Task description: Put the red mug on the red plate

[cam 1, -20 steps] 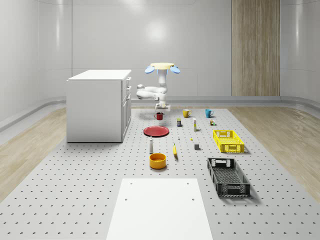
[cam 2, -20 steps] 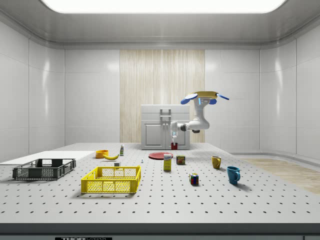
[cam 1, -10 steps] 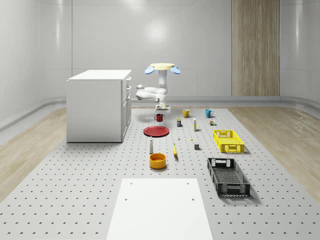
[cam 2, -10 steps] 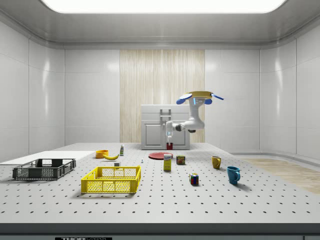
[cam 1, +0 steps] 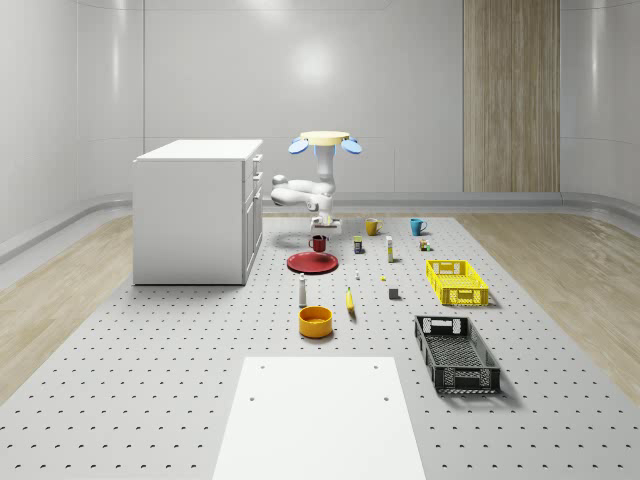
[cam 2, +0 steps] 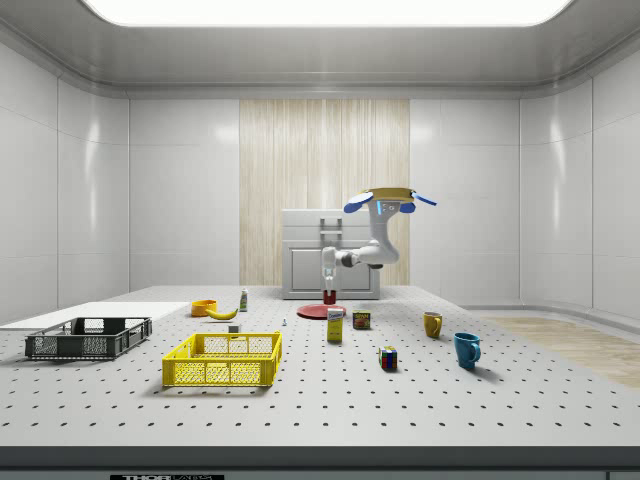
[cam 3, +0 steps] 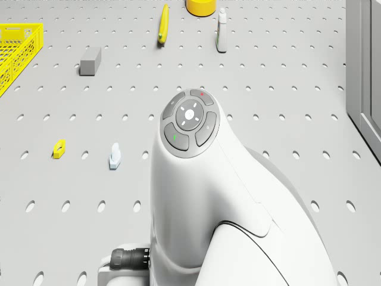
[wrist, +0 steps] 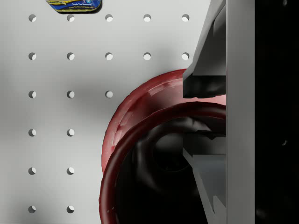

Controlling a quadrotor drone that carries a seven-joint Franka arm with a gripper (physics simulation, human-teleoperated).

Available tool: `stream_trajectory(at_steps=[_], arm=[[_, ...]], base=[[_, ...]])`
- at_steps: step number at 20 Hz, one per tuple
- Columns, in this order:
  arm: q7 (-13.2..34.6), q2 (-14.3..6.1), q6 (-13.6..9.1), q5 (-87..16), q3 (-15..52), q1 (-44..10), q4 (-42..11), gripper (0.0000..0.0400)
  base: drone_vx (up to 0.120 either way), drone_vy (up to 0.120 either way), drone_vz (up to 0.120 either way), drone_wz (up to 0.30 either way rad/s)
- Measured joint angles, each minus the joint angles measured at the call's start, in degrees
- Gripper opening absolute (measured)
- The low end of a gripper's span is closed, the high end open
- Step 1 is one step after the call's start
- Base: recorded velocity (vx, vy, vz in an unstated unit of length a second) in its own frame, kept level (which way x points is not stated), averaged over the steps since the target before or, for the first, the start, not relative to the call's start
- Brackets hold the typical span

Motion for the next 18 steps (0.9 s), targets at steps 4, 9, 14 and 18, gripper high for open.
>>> stream_trajectory(at_steps=[4,9,14,18], arm=[[0.0,-0.3,0.3,0.1,0.0,0.0,0.0,0.0100],[-2.5,-0.7,0.7,0.3,0.1,2.4,0.1,0.0100],[-4.8,-1.2,1.6,-1.1,-1.4,4.4,0.4,0.0100],[-5.5,-1.5,2.6,-3.4,-4.0,4.8,0.8,0.0100]], base=[[0.120,0.000,0.000,0.000],[0.008,0.000,0.000,0.000],[0.000,0.000,0.000,0.000],[0.000,0.000,0.000,0.000]])
